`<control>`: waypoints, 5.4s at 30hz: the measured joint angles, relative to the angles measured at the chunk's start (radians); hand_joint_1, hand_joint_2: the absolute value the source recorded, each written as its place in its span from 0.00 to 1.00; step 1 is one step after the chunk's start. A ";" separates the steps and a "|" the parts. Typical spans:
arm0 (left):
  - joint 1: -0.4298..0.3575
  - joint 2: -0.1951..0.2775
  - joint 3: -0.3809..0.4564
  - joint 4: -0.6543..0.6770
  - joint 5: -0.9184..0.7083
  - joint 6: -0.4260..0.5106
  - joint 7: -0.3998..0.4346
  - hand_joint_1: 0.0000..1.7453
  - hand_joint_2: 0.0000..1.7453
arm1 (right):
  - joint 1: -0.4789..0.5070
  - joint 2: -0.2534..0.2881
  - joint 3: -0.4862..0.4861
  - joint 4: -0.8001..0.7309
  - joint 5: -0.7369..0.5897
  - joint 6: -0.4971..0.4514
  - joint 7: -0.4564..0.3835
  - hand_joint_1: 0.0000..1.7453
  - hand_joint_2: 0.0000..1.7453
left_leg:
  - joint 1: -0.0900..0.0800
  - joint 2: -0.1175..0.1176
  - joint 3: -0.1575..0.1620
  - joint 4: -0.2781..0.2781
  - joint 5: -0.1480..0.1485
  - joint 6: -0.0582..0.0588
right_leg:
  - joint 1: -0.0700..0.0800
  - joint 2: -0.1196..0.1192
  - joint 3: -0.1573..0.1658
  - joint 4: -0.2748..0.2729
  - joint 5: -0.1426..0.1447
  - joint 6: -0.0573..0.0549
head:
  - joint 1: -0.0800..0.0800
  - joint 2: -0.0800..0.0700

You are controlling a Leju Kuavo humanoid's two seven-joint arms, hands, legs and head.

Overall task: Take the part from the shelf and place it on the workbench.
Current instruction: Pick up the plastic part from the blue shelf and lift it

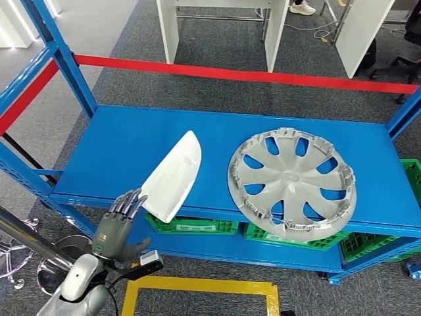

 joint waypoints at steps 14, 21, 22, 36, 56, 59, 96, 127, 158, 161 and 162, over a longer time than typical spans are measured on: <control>-0.125 0.053 -0.094 0.054 -0.058 -0.027 0.040 0.00 1.00 | -0.001 -0.006 0.005 0.000 0.016 0.008 0.003 0.00 0.00 | 0.000 0.000 0.000 0.000 0.000 0.000 | 0.000 0.000 0.000 0.000 0.000 0.000 | 0.000 0.000; -0.145 0.054 -0.110 0.072 -0.058 -0.027 0.041 0.00 1.00 | -0.001 -0.007 0.008 0.000 0.025 0.008 0.005 0.00 0.00 | 0.000 0.000 0.000 0.000 0.000 0.000 | 0.000 0.000 0.000 0.000 0.000 0.000 | 0.000 0.000; -0.150 0.053 -0.114 0.077 -0.058 -0.027 0.041 0.00 1.00 | -0.001 -0.007 0.010 0.000 0.026 0.009 0.006 0.00 0.00 | 0.000 0.000 0.000 0.000 0.000 0.000 | 0.000 0.000 0.000 0.000 0.000 0.000 | 0.000 0.000; -0.237 -0.018 -0.161 0.177 -0.034 -0.020 0.031 0.00 1.00 | -0.003 -0.008 0.023 0.000 0.045 0.016 0.011 0.00 0.00 | 0.000 0.000 0.000 0.001 0.000 0.000 | 0.000 0.000 0.000 0.000 0.000 0.000 | 0.000 0.000; -0.285 -0.093 -0.195 0.287 0.042 -0.016 -0.001 1.00 1.00 | -0.005 -0.008 0.027 0.000 0.047 0.017 0.007 0.00 0.00 | 0.000 0.000 0.000 0.001 0.000 0.000 | 0.000 0.000 0.000 0.000 0.000 0.000 | 0.000 0.000; -0.286 -0.097 -0.198 0.297 0.059 -0.014 -0.004 1.00 1.00 | -0.005 -0.008 0.027 0.000 0.050 0.016 0.007 0.00 0.00 | 0.000 0.000 0.000 0.001 0.000 0.000 | 0.000 0.000 0.000 0.000 0.000 0.000 | 0.000 0.000; -0.323 -0.051 -0.209 0.193 -0.091 0.063 0.069 1.00 0.00 | -0.014 -0.008 0.026 0.000 0.064 0.013 0.009 0.00 0.00 | 0.000 0.000 -0.001 0.001 0.000 0.000 | 0.000 0.000 0.000 0.000 0.000 0.000 | 0.000 0.000; -0.386 0.024 -0.255 -0.049 -0.288 0.075 0.146 1.00 0.00 | -0.014 -0.008 0.011 0.000 0.060 0.012 -0.009 0.00 0.00 | 0.000 0.000 -0.001 0.001 0.000 0.000 | 0.000 0.000 0.000 0.000 0.000 0.000 | 0.000 0.000; -0.393 0.034 -0.258 -0.045 -0.209 0.037 0.160 1.00 0.00 | -0.013 -0.008 -0.006 0.000 0.058 0.010 -0.010 0.00 0.00 | 0.000 0.000 -0.001 0.001 0.000 0.000 | 0.000 0.000 -0.001 0.000 0.000 0.000 | 0.000 0.000; -0.394 0.034 -0.257 -0.039 -0.205 0.035 0.160 1.00 0.00 | -0.013 -0.008 -0.006 0.000 0.058 0.010 -0.010 0.00 0.00 | 0.000 0.000 -0.001 0.001 0.000 0.000 | 0.000 0.000 -0.001 0.000 0.000 0.000 | 0.000 0.000; -0.394 0.034 -0.257 -0.038 -0.205 0.035 0.160 1.00 0.00 | -0.013 -0.008 -0.006 0.000 0.058 0.010 -0.010 0.00 0.00 | 0.000 0.000 -0.001 0.001 0.000 0.000 | 0.000 0.000 -0.001 0.000 0.000 0.000 | 0.000 0.000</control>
